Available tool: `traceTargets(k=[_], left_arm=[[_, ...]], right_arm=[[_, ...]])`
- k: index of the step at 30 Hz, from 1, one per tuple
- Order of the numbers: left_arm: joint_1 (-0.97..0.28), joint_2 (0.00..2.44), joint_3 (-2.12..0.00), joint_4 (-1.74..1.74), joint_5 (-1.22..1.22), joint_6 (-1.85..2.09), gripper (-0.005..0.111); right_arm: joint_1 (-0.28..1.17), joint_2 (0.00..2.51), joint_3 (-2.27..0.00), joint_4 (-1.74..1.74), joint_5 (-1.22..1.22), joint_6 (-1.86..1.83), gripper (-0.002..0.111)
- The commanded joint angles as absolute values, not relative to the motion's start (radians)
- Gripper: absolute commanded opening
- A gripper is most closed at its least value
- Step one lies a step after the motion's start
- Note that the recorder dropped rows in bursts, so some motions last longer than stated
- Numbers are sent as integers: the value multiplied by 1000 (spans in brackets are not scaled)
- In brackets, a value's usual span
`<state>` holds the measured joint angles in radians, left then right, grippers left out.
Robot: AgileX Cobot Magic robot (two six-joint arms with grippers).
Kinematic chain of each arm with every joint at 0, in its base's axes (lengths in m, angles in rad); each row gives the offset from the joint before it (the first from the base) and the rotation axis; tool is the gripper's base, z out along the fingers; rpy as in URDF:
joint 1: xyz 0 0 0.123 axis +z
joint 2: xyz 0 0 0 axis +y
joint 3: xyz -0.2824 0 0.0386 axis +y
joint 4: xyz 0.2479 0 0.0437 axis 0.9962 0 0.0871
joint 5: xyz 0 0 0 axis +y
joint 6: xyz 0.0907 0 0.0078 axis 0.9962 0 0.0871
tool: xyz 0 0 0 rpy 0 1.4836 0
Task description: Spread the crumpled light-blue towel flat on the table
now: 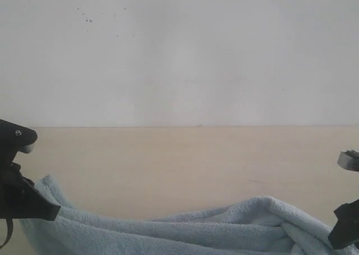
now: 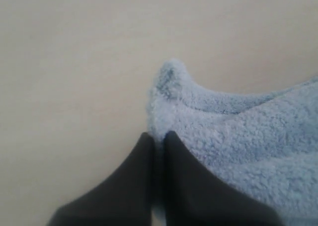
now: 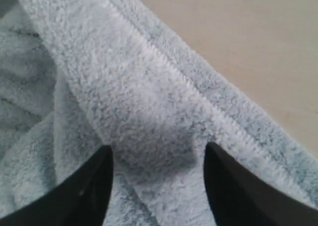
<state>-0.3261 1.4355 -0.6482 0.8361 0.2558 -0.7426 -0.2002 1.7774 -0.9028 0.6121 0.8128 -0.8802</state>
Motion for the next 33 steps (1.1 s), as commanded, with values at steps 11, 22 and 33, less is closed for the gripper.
traceTargets(k=[11, 22, 33], left_arm=[[-323, 1439, -653, 826, -37, -770, 4], [-323, 1439, -653, 826, -59, -788, 4], [-323, 1439, -653, 826, -59, -793, 4]], right_arm=[[-200, 1777, -1010, -75, 793, -417, 58], [-200, 1777, -917, 28, 812, -430, 59], [-200, 1777, -917, 39, 788, -428, 55]])
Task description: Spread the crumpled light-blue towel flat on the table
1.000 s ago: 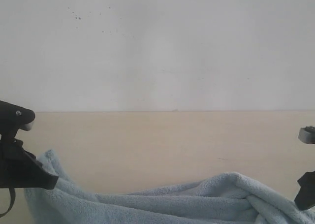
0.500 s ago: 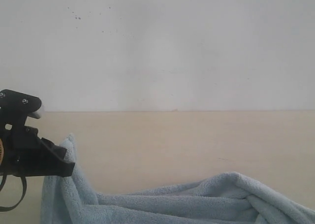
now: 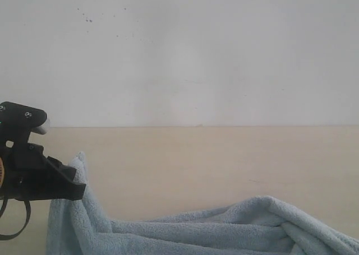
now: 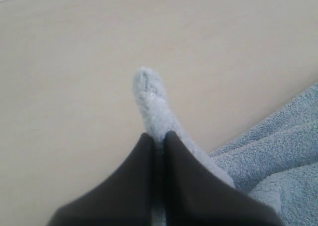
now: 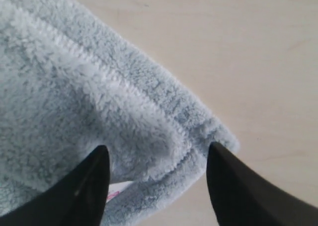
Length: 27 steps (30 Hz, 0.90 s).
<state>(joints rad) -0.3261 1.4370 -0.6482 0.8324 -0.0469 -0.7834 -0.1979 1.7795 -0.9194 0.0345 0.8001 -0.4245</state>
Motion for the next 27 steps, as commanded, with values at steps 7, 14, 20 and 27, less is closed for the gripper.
traceTargets(k=[7, 14, 20, 27], left_arm=[[-323, 1439, -653, 826, -57, -817, 4], [-323, 1424, -653, 826, -53, -817, 4], [-323, 1403, -653, 826, -53, -817, 4], [-323, 1387, -653, 826, -44, -817, 4]], right_arm=[[-200, 1789, -917, 43, 770, -428, 55], [-200, 1801, -917, 221, 747, -460, 55], [-200, 1808, -917, 219, 764, -461, 31], [-200, 1808, -917, 219, 781, -461, 11]])
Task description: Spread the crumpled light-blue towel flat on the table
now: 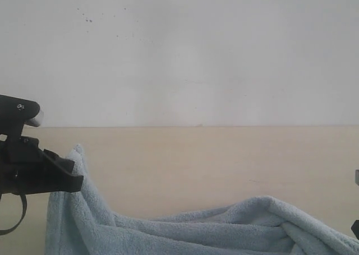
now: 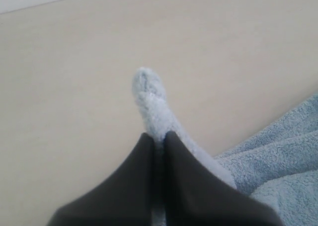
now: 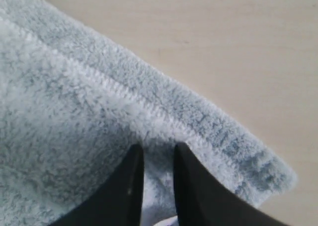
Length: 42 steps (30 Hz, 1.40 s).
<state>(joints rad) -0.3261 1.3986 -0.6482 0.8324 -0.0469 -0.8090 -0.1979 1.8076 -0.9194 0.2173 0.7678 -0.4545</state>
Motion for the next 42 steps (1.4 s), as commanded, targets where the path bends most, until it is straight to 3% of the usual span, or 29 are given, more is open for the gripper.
traceTargets(k=[1, 3, 12, 14, 19, 22, 39, 41, 42], left_arm=[[-323, 1387, -653, 826, -43, -817, 4], [-323, 1387, -653, 826, -32, -817, 4], [-323, 1387, -653, 826, -40, -815, 4], [-323, 1387, -653, 826, -49, -815, 4], [-323, 1387, -653, 826, -73, -815, 4], [-323, 1387, -653, 826, -76, -815, 4], [-323, 1387, -653, 826, -78, -815, 4], [-323, 1387, -653, 826, -78, -815, 4], [-323, 1387, -653, 826, -78, -815, 4]], right_arm=[[-200, 1808, -917, 219, 783, -461, 7], [-200, 1808, -917, 214, 791, -461, 0], [-200, 1808, -917, 189, 843, -435, 2], [-200, 1808, -917, 142, 841, -363, 11], [-200, 1808, -921, -92, 820, -77, 49], [-200, 1808, -921, -254, 830, 87, 57], [-200, 1903, -919, -79, 781, -63, 56], [-200, 1907, -919, -77, 767, -66, 41], [-200, 1907, -919, -74, 756, -68, 22]])
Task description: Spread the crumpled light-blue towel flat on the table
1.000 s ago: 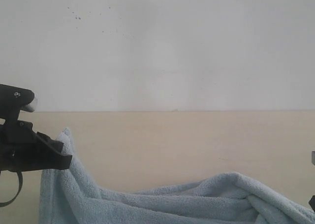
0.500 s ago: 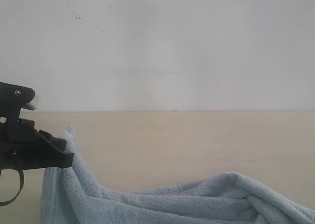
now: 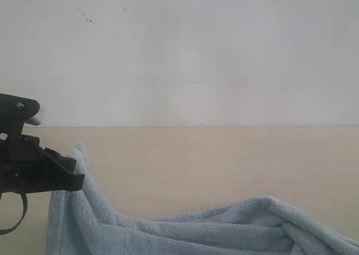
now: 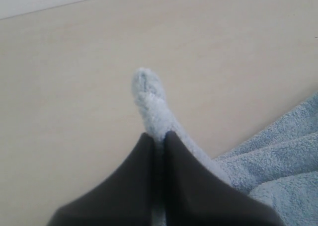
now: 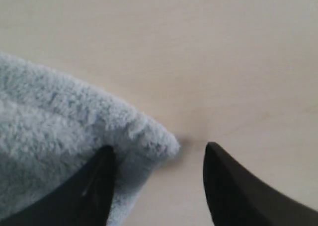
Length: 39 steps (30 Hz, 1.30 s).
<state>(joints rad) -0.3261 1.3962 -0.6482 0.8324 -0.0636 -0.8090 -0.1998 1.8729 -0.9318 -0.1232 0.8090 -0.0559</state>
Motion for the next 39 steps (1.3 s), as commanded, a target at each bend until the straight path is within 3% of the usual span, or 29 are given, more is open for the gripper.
traceTargets(k=[1, 3, 13, 22, 34, 39], left_arm=[[-323, 1387, -653, 826, -80, -815, 4], [-323, 1387, -653, 826, -80, -815, 4], [-323, 1181, -672, 826, -32, -815, 4], [-323, 941, -665, 828, 312, -815, 4], [-323, 489, -476, 944, 151, -815, 4], [-323, 323, -476, 1079, 137, -815, 4]], right_arm=[[-200, 1907, -919, -72, 750, -79, 5], [-200, 1903, -921, -44, 748, -81, 0], [-200, 1549, -1059, 408, 724, -295, 0], [-200, 1363, -1059, 301, 735, -221, 0], [-198, 1057, -1059, 307, 679, -214, 0], [-198, 890, -1059, 305, 764, -274, 0]])
